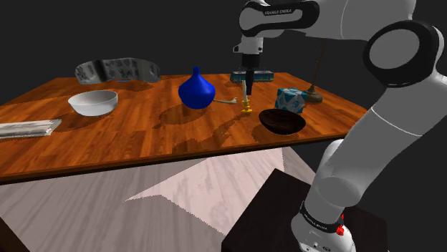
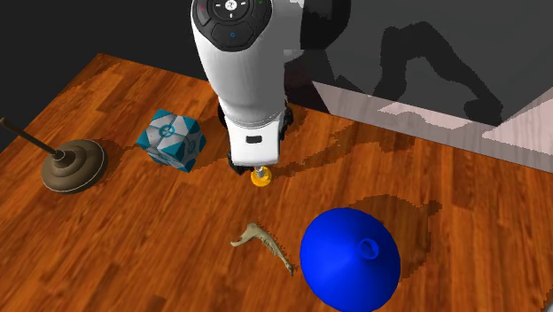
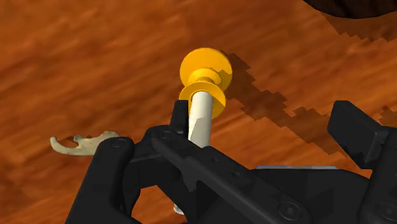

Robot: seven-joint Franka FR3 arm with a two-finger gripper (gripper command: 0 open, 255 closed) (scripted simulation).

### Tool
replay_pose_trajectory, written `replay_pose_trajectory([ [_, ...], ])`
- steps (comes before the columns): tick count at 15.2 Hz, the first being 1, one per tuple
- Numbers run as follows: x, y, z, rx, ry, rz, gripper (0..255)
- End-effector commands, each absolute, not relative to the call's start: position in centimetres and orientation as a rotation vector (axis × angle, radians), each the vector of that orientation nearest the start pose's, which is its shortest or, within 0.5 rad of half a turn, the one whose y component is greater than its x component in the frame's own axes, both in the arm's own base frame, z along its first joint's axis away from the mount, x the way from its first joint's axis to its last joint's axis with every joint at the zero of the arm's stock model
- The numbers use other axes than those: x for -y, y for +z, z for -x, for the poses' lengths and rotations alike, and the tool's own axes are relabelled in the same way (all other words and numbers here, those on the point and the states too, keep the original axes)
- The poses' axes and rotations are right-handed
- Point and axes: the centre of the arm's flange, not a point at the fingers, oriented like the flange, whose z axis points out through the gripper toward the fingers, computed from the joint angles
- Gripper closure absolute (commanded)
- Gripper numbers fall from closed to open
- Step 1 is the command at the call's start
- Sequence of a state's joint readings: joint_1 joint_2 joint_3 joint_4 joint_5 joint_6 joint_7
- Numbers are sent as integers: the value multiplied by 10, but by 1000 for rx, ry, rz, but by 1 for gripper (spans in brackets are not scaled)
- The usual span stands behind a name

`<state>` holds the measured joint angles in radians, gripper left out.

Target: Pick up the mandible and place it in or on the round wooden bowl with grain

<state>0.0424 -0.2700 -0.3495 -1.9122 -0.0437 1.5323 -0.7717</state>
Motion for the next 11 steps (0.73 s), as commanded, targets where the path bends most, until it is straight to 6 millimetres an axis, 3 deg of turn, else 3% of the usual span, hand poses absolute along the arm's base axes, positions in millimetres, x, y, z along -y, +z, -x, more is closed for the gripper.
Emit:
replay_pose_trajectory([
  [1, 177, 585, -457, 800, 138, 2922, 0],
  [10, 236, 560, -562, 1088, 180, 2799, 0],
  [11, 236, 555, -561, 1088, 180, 2799, 0],
])
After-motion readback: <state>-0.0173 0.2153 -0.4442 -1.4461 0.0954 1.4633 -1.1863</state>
